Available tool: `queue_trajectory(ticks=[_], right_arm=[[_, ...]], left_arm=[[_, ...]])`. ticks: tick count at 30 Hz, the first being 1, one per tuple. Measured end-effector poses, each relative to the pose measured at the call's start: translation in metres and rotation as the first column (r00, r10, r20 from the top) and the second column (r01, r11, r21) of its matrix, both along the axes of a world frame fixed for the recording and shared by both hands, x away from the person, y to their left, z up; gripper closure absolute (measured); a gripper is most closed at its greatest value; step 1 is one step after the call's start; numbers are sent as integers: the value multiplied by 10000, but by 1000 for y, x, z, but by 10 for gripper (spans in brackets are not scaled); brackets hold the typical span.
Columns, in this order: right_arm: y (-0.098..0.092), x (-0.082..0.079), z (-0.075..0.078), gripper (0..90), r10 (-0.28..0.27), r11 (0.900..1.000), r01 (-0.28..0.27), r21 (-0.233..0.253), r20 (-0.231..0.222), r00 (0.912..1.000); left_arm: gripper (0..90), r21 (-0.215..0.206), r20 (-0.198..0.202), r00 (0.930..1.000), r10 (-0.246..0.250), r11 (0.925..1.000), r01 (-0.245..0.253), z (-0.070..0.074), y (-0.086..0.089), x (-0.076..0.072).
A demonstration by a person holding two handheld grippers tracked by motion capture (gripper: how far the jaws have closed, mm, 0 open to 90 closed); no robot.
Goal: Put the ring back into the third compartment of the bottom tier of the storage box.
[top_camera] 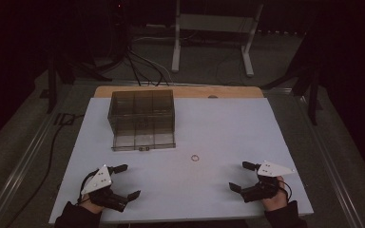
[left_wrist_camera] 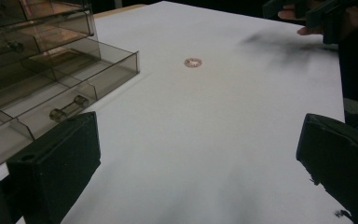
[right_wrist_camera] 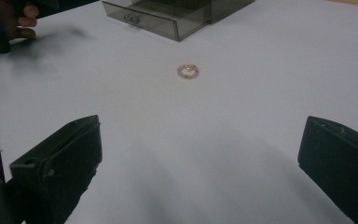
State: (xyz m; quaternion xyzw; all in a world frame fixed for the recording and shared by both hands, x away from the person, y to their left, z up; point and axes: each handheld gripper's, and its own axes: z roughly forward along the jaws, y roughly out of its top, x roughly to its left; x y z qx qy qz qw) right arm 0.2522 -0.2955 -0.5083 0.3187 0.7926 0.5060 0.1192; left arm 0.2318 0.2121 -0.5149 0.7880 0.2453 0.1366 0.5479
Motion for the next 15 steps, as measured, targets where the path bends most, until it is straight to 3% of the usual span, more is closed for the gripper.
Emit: queue_trajectory(ticks=[8,12,15], right_arm=[[2,-3,-1,0,58,9999,-60,-118,-130,9999],[2,0,-1,0,263,9977,-229,639,-527,9983],[4,-3,2,0,243,9991,-232,357,-295,9993]], left_arm=[[6,114,-129,9999,-71,9999,72,-2,-4,1],[6,-57,-47,10000,-31,10000,31,0,-3,1],[6,-128,95,10000,-15,9999,17,3,-2,-1]])
